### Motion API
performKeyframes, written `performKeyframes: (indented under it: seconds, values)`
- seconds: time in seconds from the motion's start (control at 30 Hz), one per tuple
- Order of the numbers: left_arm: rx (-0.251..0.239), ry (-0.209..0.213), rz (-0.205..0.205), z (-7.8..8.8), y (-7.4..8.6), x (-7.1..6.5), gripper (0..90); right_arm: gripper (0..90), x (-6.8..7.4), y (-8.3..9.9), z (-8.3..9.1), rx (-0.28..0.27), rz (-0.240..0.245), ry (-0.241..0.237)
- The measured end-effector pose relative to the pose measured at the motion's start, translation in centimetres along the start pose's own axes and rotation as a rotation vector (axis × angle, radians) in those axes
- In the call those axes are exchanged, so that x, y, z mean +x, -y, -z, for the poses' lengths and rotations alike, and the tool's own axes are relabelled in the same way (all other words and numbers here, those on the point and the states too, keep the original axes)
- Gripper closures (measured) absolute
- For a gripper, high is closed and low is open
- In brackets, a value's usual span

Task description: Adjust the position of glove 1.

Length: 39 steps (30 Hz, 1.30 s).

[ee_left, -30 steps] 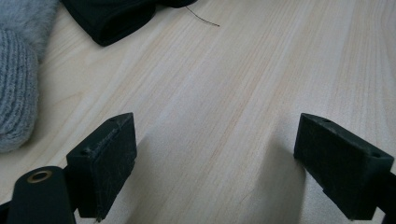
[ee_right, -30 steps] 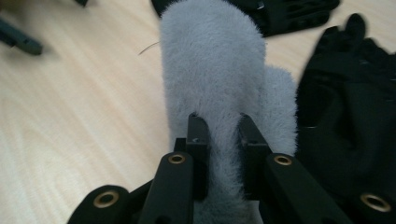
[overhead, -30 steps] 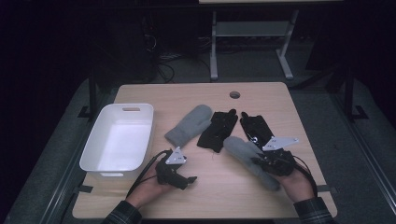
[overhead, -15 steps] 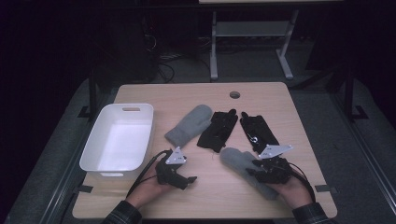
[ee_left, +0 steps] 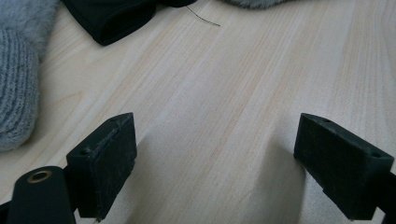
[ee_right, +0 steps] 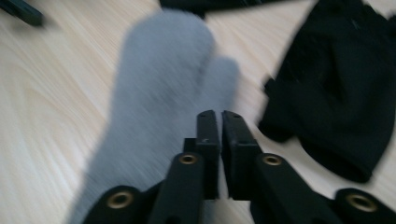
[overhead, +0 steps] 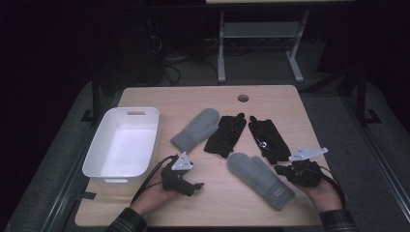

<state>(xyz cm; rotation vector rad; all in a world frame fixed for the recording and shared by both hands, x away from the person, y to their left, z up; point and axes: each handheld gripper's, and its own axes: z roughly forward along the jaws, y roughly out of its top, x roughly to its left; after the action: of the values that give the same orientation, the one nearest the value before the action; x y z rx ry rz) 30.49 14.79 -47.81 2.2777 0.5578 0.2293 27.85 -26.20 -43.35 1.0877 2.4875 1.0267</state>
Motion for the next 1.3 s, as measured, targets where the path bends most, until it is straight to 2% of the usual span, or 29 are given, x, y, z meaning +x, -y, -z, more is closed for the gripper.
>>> performKeyframes:
  seconds: [0.07, 0.1, 0.23, 0.3, 0.43, 0.63, 0.7, 0.8, 0.93, 1.1, 1.3]
  values:
    - [0.005, -0.002, -0.009, 0.0, 0.0, 0.1, 12.2, 90.0, -0.3, 0.4, 0.1, 0.005, -0.002, -0.002]
    - [0.007, -0.002, -0.010, 0.0, 0.0, 0.1, 12.2, 90.0, -0.7, 1.2, 0.3, 0.025, -0.004, -0.005]
    - [0.009, 0.000, -0.001, 0.0, 0.0, 0.0, 12.2, 90.0, -1.0, 2.2, 0.4, 0.059, -0.008, -0.013]
    - [0.007, 0.000, -0.001, 0.0, 0.0, 0.0, 12.2, 90.0, -0.8, 3.2, 0.2, 0.095, -0.006, -0.033]
    - [0.007, 0.000, -0.001, 0.0, 0.0, 0.0, 12.2, 90.0, -0.4, 3.6, 0.0, 0.120, 0.009, -0.055]
    - [0.007, 0.000, -0.002, 0.0, 0.0, 0.0, 12.2, 90.0, 0.0, 3.7, 0.0, 0.121, 0.025, -0.093]
    - [0.007, 0.000, -0.002, 0.0, 0.0, 0.0, 12.2, 90.0, 0.5, 3.5, -0.2, 0.131, 0.038, -0.116]
    - [0.007, -0.001, -0.001, 0.0, 0.0, 0.0, 12.2, 90.0, 1.1, 3.3, -0.5, 0.130, 0.061, -0.136]
    - [0.007, -0.001, -0.001, 0.0, 0.0, 0.0, 12.2, 90.0, 2.6, 2.5, -1.1, 0.149, 0.111, -0.194]
    - [0.007, -0.001, -0.001, 0.0, 0.0, 0.0, 12.2, 90.0, 3.5, 2.1, -1.8, 0.156, 0.154, -0.228]
    - [0.001, -0.003, -0.004, 0.0, 0.0, 0.0, 12.2, 90.0, 4.3, 1.5, -2.3, 0.143, 0.161, -0.256]
